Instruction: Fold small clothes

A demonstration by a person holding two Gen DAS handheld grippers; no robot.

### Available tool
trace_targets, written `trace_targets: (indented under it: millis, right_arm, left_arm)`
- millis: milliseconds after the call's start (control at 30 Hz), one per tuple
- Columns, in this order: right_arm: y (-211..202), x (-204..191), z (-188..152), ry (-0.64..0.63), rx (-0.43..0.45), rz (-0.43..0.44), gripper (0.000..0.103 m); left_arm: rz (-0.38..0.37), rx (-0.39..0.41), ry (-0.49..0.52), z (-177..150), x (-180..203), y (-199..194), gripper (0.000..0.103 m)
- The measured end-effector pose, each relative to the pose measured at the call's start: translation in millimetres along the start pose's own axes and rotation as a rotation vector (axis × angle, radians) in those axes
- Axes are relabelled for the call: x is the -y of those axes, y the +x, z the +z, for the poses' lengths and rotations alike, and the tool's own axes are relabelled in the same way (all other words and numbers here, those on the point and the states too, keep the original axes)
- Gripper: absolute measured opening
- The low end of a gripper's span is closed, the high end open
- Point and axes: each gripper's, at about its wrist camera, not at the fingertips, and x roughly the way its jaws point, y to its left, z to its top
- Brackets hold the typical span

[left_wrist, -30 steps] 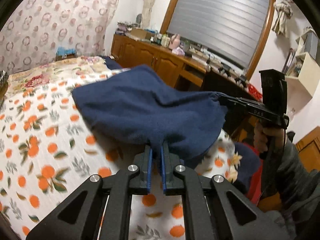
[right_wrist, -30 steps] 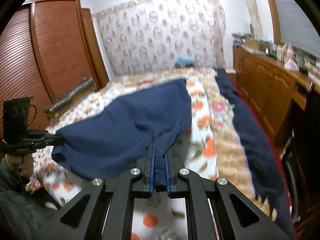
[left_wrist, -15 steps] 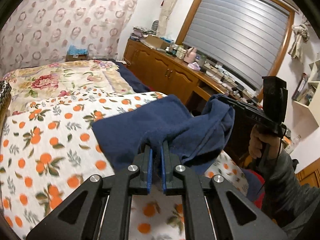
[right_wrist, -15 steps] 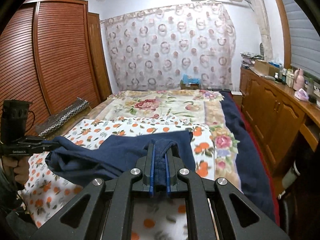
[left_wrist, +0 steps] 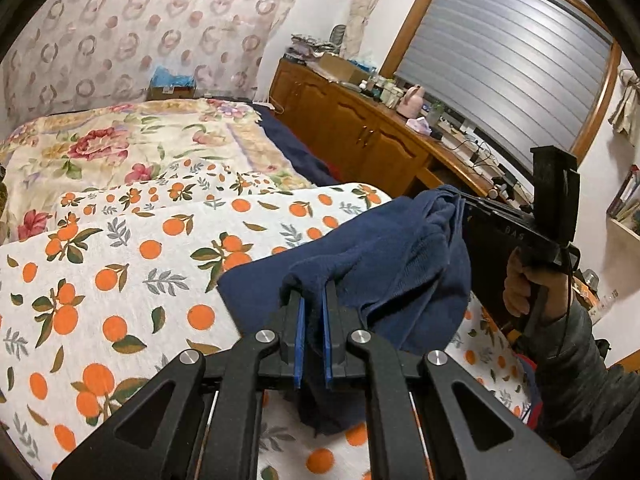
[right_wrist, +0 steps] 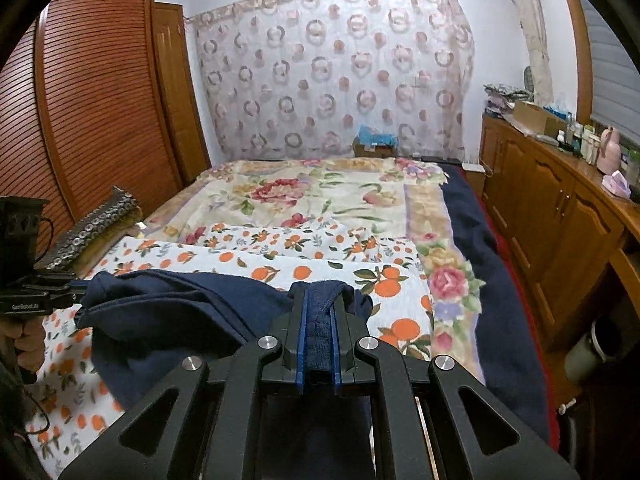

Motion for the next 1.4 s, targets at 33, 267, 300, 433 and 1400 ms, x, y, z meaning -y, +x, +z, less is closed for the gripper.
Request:
trace_targets:
  millis: [33,267,300,433,1400]
  right_arm:
    - [0.1,-1.8,0.3,0.0,-0.005,-0.002,0.008]
    - [-8.5,-3.4,9.6,-0.009,-0.003,-0.034,0.017]
    - [-11.5,-2.6,11.2,-0.006,0.003,-0.047,0.025]
    - [-31.3,-1.4,12.0,-0.004,0.03,-0.05,0.038]
    - [4.0,29.7,23.7,-0.009,-0.094,0.009,0.008]
  left_arm:
    - [0.001,-0.002,0.0,-0.8,-0.3,1.0,0.008]
    - [-0.009,-0.023,-0.025,2.3,-3.5,4.8,0.008]
    - [-0.012,-0.026,-0.029,3.1,-3.6,4.8,0.009]
    - [-0.029,-0.015,-0.029,5.7,-4.5,-2.2,0.025]
    - [0.218,-0.105,0.025,14.7,-20.8,43.3,0.081]
